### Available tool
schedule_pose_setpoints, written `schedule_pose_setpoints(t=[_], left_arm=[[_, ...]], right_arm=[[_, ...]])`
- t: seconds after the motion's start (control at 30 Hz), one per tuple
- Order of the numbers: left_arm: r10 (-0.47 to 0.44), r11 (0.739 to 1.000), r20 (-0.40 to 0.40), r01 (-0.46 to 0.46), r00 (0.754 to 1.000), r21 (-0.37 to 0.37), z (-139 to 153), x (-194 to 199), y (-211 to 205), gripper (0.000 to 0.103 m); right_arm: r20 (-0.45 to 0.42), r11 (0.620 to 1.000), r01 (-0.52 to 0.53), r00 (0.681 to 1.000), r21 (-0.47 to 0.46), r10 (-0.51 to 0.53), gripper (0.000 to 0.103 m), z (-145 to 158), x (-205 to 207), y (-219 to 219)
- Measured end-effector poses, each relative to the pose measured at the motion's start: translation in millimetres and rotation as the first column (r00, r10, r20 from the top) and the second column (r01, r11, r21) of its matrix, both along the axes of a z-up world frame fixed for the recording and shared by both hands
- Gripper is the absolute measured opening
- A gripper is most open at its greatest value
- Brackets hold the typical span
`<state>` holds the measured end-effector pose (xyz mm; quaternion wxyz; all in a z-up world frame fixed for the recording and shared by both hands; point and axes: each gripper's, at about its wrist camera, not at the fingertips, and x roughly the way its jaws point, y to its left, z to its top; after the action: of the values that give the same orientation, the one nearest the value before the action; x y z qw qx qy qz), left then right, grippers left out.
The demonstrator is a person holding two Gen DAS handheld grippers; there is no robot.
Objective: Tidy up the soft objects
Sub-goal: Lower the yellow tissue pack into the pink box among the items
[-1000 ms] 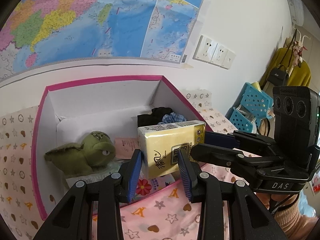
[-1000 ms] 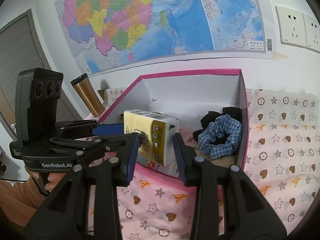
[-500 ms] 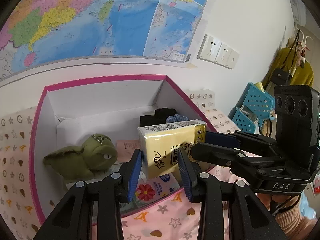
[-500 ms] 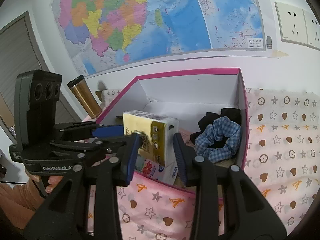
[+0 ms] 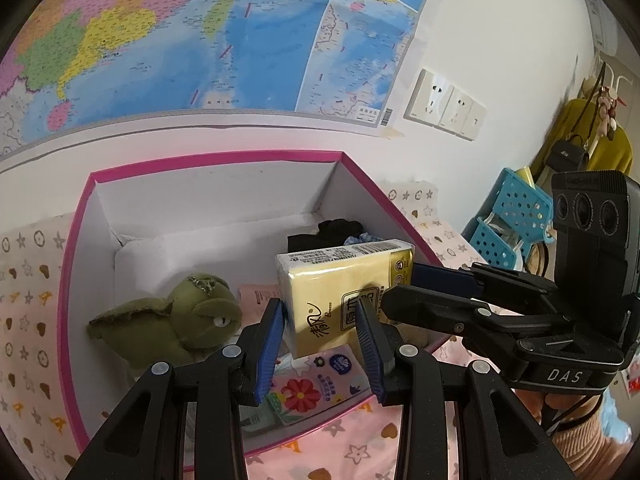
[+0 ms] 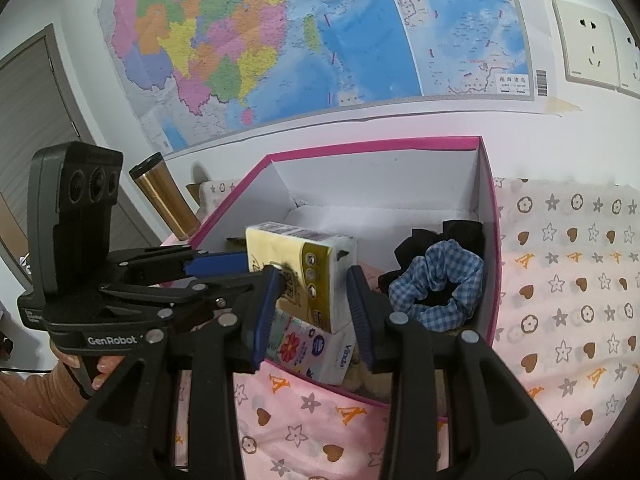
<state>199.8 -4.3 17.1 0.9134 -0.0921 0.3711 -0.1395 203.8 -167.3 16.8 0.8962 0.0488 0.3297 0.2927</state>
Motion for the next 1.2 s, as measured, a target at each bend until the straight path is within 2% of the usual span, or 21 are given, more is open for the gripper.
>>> schedule_pose_setpoints(t=[1.2], left_arm=[[-0.003,1.0,-0.013,0.003,1.0,-0.006,-5.4,13.8,2.7,0.036]], right_arm=[[-0.018,1.0,0.021,1.0,0.006,-0.02,0.039,-0.5,13.2,-0.1]])
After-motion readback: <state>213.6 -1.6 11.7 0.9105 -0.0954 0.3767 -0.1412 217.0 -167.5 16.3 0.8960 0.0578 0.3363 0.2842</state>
